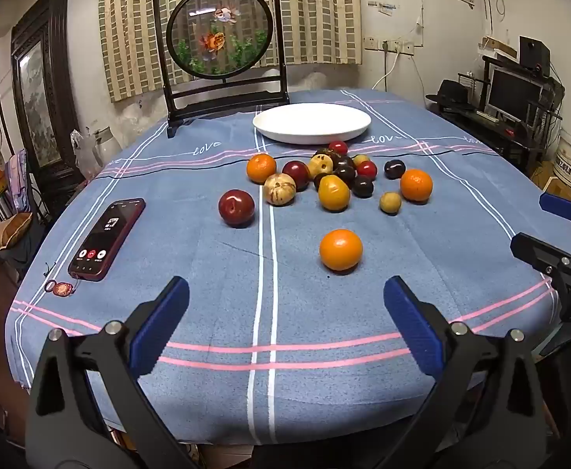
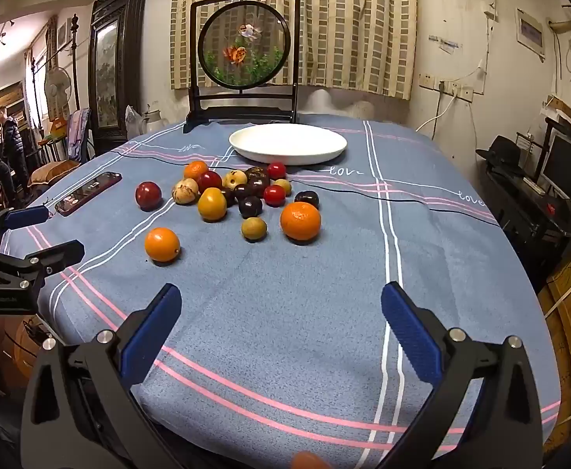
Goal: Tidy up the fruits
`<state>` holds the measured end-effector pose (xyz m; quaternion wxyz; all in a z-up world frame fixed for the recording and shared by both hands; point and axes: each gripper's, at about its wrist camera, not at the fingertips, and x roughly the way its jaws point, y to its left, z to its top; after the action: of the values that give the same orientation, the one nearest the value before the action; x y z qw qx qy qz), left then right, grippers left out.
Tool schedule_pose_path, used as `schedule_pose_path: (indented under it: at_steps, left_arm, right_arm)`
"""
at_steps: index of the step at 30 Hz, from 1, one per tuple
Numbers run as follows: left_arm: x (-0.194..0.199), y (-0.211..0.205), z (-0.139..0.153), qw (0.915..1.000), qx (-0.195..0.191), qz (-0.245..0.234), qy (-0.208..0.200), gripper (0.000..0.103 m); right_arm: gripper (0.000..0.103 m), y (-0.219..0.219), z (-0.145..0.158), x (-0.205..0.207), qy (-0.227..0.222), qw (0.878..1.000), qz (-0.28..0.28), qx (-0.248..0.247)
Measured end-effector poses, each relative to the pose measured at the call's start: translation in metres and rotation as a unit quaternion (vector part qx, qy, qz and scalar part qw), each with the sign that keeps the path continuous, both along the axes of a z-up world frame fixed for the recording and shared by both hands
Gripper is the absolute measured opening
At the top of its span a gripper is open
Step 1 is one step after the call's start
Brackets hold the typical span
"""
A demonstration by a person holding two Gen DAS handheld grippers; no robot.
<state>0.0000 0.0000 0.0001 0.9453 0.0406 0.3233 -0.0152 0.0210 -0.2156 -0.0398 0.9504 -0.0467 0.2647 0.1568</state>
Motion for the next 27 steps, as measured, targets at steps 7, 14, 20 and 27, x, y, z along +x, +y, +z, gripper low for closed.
schedule_pose_path:
  at_steps: [7, 14, 20, 27]
  left_arm:
    - [0.004, 0.006, 0.0, 1.0, -0.004, 0.001, 0.005, 0.101]
    - [-0.002, -0.006, -0.001, 1.0, 0.004, 0.002, 0.004, 0.101]
    - [0.001, 0.001, -0.004, 1.0, 0.0, 0.002, 0.007, 0.101]
    - [0.0, 0.001, -0.003, 1.0, -0.002, 0.002, 0.006, 0.101]
  right_arm:
    - [0.102, -0.001, 0.0, -0.002, 0.002, 1.0, 0.002, 0.003]
    - [0.102, 0.004, -0.002, 0.0, 0.008, 1.0, 0.001, 0.0]
    - [0.102, 0.002, -0.004, 0.002, 0.013, 1.0, 0.005, 0.001]
    - [0.102, -0.002, 0.0, 0.002, 0.01, 1.0, 0.005, 0.004]
